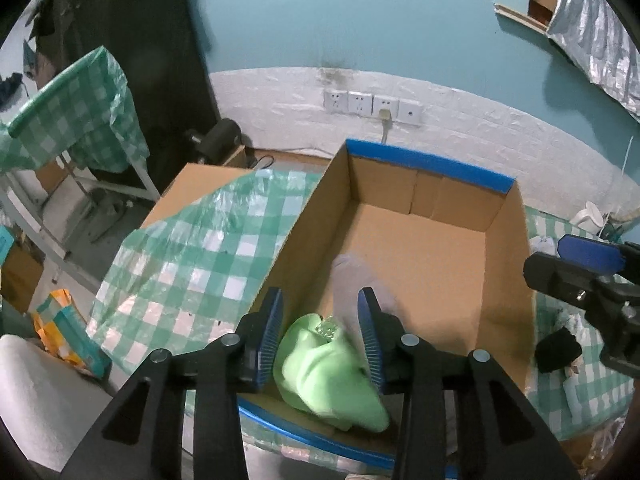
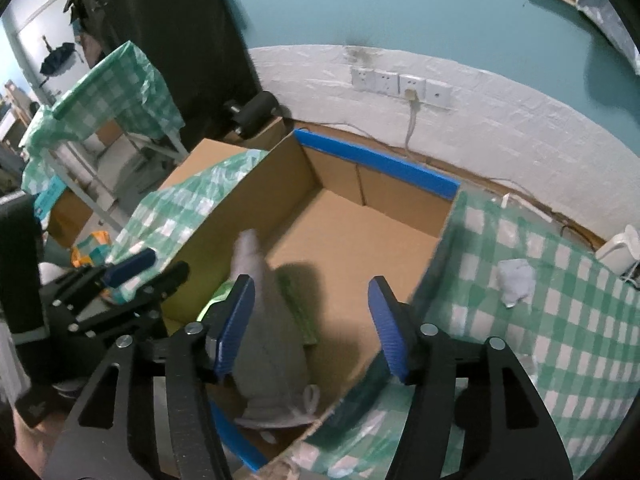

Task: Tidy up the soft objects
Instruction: 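Open left tool to drop green cloth while right tool releases grey fleece into box, then move both tools back over the table toward black sock and white wrapped bundle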

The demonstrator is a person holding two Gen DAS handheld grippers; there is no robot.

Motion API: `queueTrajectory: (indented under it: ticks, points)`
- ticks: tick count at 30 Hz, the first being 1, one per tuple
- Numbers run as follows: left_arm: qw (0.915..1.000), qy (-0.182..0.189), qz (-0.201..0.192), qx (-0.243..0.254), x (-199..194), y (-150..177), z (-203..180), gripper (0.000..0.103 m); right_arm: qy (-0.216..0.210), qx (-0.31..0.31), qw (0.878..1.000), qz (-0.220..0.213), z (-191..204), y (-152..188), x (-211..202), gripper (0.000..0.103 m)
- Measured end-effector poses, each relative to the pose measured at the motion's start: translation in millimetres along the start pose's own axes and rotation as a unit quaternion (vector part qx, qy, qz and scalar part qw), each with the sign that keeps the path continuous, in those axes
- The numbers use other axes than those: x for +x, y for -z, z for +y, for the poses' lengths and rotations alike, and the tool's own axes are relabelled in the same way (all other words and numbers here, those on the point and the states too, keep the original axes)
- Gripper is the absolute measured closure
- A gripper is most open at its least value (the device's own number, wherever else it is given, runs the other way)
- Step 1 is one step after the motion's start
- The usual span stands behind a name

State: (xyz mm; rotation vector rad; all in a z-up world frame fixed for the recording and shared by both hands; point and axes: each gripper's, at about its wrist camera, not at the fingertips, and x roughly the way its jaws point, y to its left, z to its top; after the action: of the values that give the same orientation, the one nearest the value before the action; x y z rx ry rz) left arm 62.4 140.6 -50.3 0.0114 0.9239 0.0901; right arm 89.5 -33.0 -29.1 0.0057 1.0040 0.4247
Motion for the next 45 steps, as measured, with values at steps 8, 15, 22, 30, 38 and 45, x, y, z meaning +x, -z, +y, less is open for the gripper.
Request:
queueTrajectory:
  ticks: [8,15,22,30,38,45]
  points:
    - [0.9994,0.016,-0.024,0.018,-21,-3,-17,0.063,0.029,-0.012,0.999,-0.008,-6,8,-20,0.04]
    - [0.9982,0.028,-0.034,0.04,-33,2,-39,0.063,0.042,-0.007,0.999,-0.015,-15,13,-39,0.04]
    - [0.9963,0.042,-0.037,0.065,-40,8,-67,0.063,0.057,-0.006,0.998,-0.027,-31,24,-57,0.039]
    - [0.9924,0.049,-0.035,0.107,-42,17,-112,0.055,0.072,0.033,0.997,-0.023,-77,45,-72,0.039]
    - [0.9891,0.067,-0.024,0.129,-43,23,-147,0.055,0.094,0.073,0.993,-0.023,-127,66,-88,0.039]
    - [0.9857,0.076,-0.019,0.15,-41,30,-175,0.042,0.114,0.101,0.988,-0.009,-163,87,-85,0.039]
